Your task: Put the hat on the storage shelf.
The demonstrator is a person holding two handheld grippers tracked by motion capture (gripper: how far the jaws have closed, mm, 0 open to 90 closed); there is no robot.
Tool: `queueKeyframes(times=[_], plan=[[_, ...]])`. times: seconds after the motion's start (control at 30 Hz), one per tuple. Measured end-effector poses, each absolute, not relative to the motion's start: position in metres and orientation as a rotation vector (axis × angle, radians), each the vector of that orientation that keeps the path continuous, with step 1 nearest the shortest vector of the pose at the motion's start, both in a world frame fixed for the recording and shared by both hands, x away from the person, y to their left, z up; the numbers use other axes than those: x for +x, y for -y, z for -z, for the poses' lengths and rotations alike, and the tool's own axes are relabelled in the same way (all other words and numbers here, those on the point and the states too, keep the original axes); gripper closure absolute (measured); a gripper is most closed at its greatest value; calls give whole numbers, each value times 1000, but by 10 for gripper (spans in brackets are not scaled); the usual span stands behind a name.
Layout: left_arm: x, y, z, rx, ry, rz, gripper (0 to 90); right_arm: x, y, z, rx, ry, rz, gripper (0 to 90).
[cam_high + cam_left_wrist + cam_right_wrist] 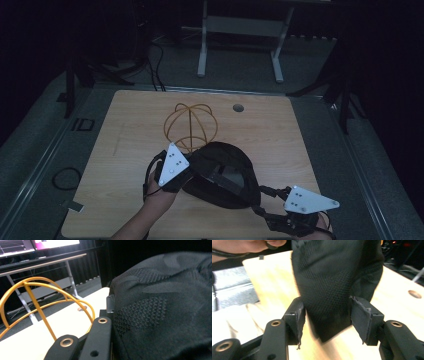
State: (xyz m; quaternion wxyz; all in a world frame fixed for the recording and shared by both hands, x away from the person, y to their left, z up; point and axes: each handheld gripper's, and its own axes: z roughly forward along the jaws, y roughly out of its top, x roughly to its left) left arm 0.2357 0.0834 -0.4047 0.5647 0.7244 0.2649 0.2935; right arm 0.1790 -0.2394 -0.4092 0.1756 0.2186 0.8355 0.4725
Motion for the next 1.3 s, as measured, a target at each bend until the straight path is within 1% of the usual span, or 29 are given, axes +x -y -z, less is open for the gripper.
queueKeyframes(times=[0.17, 0.27, 0.33, 0.37, 0.4, 0.43, 0.47, 0.5, 0.53, 0.63, 0.73, 0.77, 0.8, 0.83, 0.87, 0.9, 0.93, 1.1, 1.17, 1.2, 1.23, 1.27, 1.3], plan=[[231, -91, 404, 1688, -526, -680, 896, 181, 261, 408, 673, -2336, -1394, 449], [229, -98, 403, 1680, -445, -638, 895, 184, 272, 402, 706, -2283, -1402, 451], [230, -105, 401, 1662, -373, -579, 895, 187, 275, 398, 691, -2262, -1385, 450], [230, -105, 401, 1662, -373, -579, 895, 187, 275, 398, 691, -2262, -1385, 450], [230, -110, 398, 1657, -337, -534, 895, 191, 275, 394, 679, -2250, -1374, 451], [230, -110, 398, 1657, -337, -534, 895, 191, 275, 394, 679, -2250, -1374, 451], [230, -115, 396, 1633, -312, -497, 895, 195, 272, 390, 660, -2247, -1378, 451], [230, -115, 396, 1633, -312, -497, 895, 195, 272, 390, 660, -2247, -1378, 451], [231, -117, 393, 1620, -296, -467, 895, 197, 266, 387, 639, -2253, -1382, 451], [231, -118, 392, 1622, -281, -458, 895, 198, 259, 385, 601, -2268, -1402, 450], [231, -116, 391, 1634, -266, -449, 895, 197, 241, 378, 497, -2298, -1470, 449], [231, -116, 391, 1634, -266, -449, 895, 197, 241, 378, 497, -2298, -1470, 449], [231, -115, 392, 1639, -265, -443, 895, 198, 229, 376, 448, -2315, -1468, 449], [231, -114, 392, 1638, -265, -442, 895, 198, 229, 376, 448, -2315, -1468, 449], [232, -113, 393, 1636, -264, -429, 895, 200, 220, 375, 414, -2326, -1457, 432], [232, -113, 393, 1636, -264, -429, 895, 200, 220, 375, 414, -2326, -1457, 432], [232, -112, 393, 1631, -263, -413, 896, 202, 211, 375, 388, -2325, -1440, 402], [233, -111, 394, 1621, -258, -375, 895, 205, 199, 375, 336, -2317, -1426, 377], [233, -111, 394, 1617, -255, -354, 896, 205, 195, 374, 317, -2293, -1408, 379], [233, -111, 393, 1614, -253, -350, 895, 205, 193, 373, 296, -2285, -1425, 408], [233, -111, 393, 1617, -250, -347, 895, 205, 193, 373, 296, -2285, -1425, 408], [233, -111, 393, 1622, -248, -344, 895, 204, 193, 372, 279, -2279, -1435, 447], [233, -111, 393, 1622, -248, -344, 895, 204, 193, 372, 279, -2279, -1435, 447]])
